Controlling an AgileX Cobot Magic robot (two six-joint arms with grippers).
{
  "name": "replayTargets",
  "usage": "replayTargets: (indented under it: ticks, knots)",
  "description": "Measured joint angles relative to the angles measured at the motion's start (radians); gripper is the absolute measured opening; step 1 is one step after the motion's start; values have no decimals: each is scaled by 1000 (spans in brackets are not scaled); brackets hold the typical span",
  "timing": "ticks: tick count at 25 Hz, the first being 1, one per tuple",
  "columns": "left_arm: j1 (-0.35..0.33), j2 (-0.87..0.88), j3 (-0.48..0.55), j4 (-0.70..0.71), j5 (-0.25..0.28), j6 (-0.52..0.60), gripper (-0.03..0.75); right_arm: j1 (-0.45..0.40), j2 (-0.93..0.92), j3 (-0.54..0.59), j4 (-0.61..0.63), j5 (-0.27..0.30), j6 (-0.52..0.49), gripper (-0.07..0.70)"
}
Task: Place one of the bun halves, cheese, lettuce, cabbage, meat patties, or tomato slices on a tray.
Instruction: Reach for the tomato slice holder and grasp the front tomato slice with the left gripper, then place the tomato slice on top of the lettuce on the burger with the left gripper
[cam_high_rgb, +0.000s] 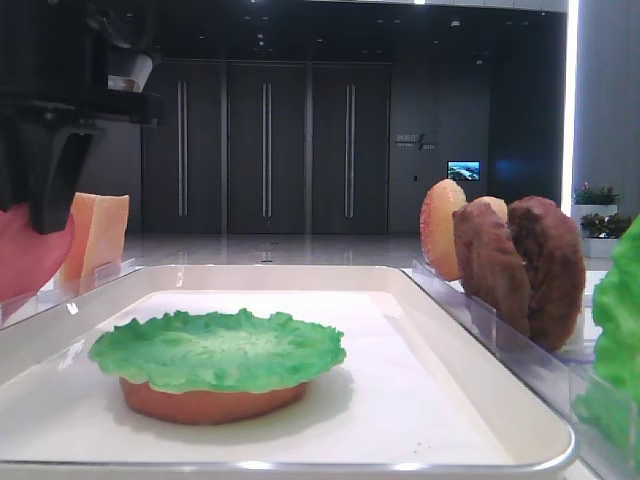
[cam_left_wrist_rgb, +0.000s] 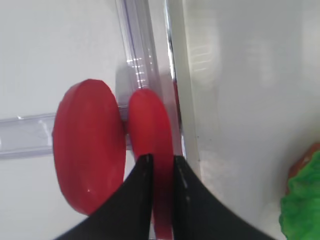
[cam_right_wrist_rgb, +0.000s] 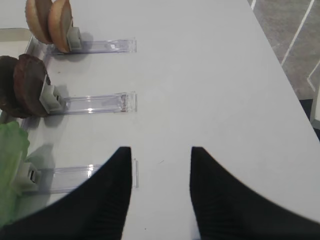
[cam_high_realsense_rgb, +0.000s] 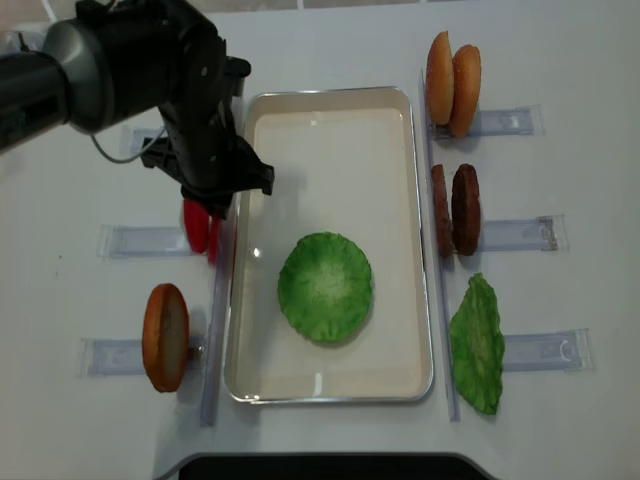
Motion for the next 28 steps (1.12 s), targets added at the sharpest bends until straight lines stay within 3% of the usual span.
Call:
replayTargets:
  ticks: [8,28]
  knots:
    - [0,0,-82,-45,45,25,66,0,0,0,0,0,0,274]
    - [0,-9,-88,-92,118,78,66,0,0,0,0,0,0,274]
